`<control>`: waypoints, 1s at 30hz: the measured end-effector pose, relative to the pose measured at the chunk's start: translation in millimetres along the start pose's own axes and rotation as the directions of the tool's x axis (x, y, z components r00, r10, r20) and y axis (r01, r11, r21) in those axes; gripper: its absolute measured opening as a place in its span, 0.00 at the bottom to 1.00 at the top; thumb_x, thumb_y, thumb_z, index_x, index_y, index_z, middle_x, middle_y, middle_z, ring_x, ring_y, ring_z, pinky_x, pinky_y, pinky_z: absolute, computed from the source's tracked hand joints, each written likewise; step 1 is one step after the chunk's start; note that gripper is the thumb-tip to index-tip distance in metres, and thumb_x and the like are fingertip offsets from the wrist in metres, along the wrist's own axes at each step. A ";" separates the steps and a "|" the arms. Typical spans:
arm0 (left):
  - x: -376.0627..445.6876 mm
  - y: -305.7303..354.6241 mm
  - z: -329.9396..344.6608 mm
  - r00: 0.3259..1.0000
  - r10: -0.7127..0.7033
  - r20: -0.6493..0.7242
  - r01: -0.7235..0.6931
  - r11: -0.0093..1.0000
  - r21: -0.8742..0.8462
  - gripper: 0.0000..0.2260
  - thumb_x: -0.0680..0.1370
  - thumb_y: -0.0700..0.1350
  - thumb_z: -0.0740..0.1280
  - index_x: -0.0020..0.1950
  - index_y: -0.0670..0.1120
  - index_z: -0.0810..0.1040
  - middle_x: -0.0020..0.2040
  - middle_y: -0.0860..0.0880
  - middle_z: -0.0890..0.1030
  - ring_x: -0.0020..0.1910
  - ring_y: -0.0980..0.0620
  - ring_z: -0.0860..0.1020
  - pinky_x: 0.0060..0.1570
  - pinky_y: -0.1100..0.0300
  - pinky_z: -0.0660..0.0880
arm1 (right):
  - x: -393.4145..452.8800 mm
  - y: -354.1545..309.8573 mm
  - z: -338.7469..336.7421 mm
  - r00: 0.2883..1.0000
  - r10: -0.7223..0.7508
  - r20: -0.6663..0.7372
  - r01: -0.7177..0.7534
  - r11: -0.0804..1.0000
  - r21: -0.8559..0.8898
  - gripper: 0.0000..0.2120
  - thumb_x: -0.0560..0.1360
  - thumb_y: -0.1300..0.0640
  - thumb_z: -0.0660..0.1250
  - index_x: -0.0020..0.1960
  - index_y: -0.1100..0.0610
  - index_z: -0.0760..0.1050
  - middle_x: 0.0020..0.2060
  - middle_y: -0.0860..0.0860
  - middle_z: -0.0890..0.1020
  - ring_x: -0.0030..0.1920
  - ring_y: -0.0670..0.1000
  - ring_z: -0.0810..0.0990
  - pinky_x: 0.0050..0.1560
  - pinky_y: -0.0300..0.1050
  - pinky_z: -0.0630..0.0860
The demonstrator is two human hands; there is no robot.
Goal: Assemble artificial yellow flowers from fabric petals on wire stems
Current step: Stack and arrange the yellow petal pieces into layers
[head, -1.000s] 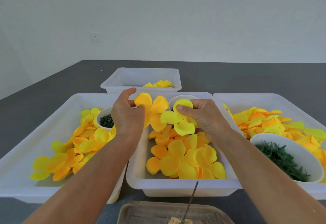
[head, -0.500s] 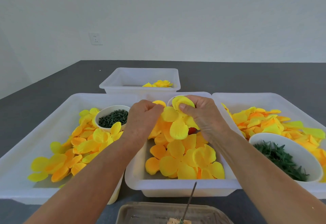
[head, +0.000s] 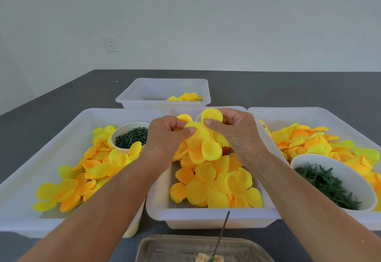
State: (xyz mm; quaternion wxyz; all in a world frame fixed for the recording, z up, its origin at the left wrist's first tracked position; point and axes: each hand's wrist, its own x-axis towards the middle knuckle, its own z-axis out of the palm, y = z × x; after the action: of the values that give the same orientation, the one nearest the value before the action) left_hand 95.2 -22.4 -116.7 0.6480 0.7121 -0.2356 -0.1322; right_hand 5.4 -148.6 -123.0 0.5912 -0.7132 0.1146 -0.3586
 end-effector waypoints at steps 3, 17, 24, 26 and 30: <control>0.5 -0.1 0.8 1.000 0.021 -0.005 -0.021 1.000 0.018 0.11 0.68 0.40 0.76 0.34 0.44 0.73 0.39 0.41 0.74 0.38 0.48 0.71 0.35 0.58 0.69 | 2.0 4.1 -1.5 0.997 0.012 -0.072 -0.018 0.997 -0.074 0.08 0.70 0.58 0.73 0.42 0.45 0.78 0.35 0.43 0.84 0.39 0.44 0.83 0.38 0.37 0.79; 0.8 2.1 -0.4 1.000 0.004 -0.023 -0.006 0.996 -0.085 0.08 0.75 0.42 0.69 0.36 0.46 0.77 0.34 0.50 0.76 0.35 0.55 0.72 0.35 0.63 0.69 | 8.8 5.8 -3.2 0.971 0.152 -0.182 -0.152 0.988 0.018 0.10 0.80 0.57 0.61 0.52 0.45 0.78 0.37 0.41 0.83 0.42 0.42 0.81 0.43 0.39 0.79; 11.7 -4.8 -6.9 0.950 0.043 -0.310 -0.040 0.999 0.014 0.12 0.76 0.42 0.67 0.32 0.47 0.74 0.30 0.50 0.72 0.30 0.54 0.67 0.30 0.61 0.66 | 8.2 -1.7 -5.5 0.965 0.078 -0.249 -0.045 0.990 0.135 0.10 0.79 0.56 0.62 0.44 0.47 0.80 0.37 0.43 0.83 0.41 0.43 0.81 0.44 0.40 0.79; 13.7 -6.0 -7.9 0.933 0.050 -0.357 -0.038 0.998 0.040 0.12 0.76 0.42 0.68 0.32 0.48 0.74 0.30 0.51 0.73 0.30 0.55 0.68 0.31 0.61 0.67 | 8.4 -2.1 -7.9 0.960 0.068 -0.273 -0.026 0.988 0.152 0.10 0.79 0.57 0.62 0.44 0.48 0.80 0.38 0.45 0.83 0.41 0.45 0.80 0.42 0.41 0.79; 14.6 -6.6 -9.2 0.921 0.064 -0.384 -0.046 0.997 0.055 0.12 0.74 0.42 0.70 0.32 0.50 0.74 0.31 0.54 0.74 0.30 0.57 0.70 0.31 0.62 0.68 | 7.0 -6.3 -9.9 0.974 0.062 -0.218 -0.031 0.989 0.142 0.06 0.75 0.59 0.68 0.40 0.50 0.80 0.31 0.46 0.82 0.35 0.46 0.79 0.35 0.41 0.77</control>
State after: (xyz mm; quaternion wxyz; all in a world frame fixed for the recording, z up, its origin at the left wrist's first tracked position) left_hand 113.2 -21.5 -120.4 0.6691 0.7316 -0.1264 0.0341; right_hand 2.4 -158.5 -114.1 0.6310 -0.6233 0.1714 -0.4289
